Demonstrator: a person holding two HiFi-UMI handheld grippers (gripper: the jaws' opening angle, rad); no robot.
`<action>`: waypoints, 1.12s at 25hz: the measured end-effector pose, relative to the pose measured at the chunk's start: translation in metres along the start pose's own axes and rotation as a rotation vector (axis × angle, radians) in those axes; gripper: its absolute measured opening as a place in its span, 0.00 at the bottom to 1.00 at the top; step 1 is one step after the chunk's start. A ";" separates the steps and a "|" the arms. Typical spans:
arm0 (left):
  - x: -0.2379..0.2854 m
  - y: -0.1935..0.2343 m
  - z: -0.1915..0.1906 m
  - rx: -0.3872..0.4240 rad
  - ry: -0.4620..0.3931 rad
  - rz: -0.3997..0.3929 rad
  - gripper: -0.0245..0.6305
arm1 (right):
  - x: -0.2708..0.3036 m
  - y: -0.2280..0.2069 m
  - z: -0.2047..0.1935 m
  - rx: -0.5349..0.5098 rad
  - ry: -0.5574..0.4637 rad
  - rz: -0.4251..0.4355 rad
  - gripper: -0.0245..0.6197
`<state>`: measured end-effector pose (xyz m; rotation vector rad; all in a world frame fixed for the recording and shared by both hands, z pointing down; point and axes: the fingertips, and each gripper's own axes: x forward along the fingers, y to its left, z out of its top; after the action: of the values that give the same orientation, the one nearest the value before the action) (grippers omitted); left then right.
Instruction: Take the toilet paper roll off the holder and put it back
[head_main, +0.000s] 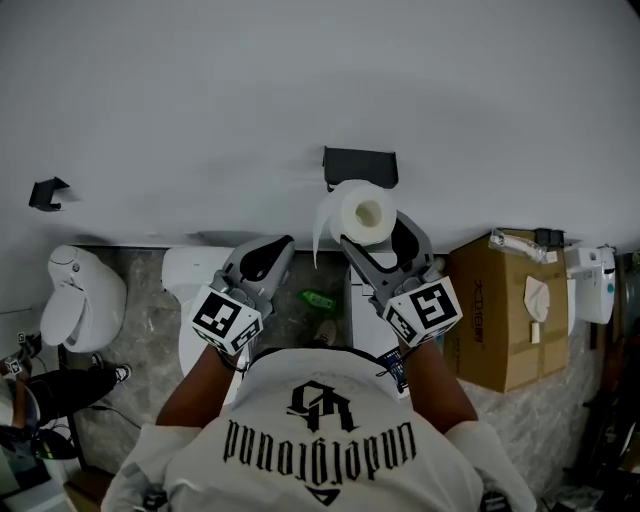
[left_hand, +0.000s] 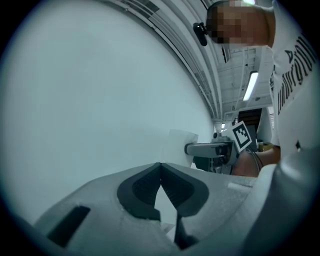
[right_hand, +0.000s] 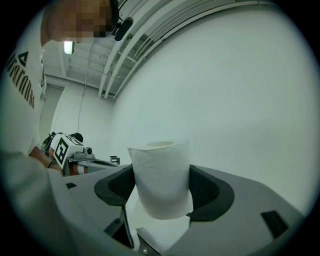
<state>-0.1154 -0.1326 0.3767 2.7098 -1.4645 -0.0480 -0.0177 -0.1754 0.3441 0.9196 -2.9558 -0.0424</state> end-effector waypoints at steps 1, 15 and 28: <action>0.007 0.001 -0.001 -0.003 0.002 0.010 0.06 | 0.000 -0.006 0.000 -0.002 0.000 0.004 0.56; 0.062 0.024 -0.001 -0.006 0.013 0.035 0.06 | 0.036 -0.065 -0.005 0.020 0.007 0.022 0.56; 0.103 0.083 -0.017 -0.037 0.062 0.014 0.06 | 0.095 -0.105 -0.042 0.089 0.072 -0.004 0.56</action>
<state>-0.1275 -0.2639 0.3996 2.6466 -1.4506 0.0087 -0.0343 -0.3167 0.3851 0.9163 -2.9106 0.1200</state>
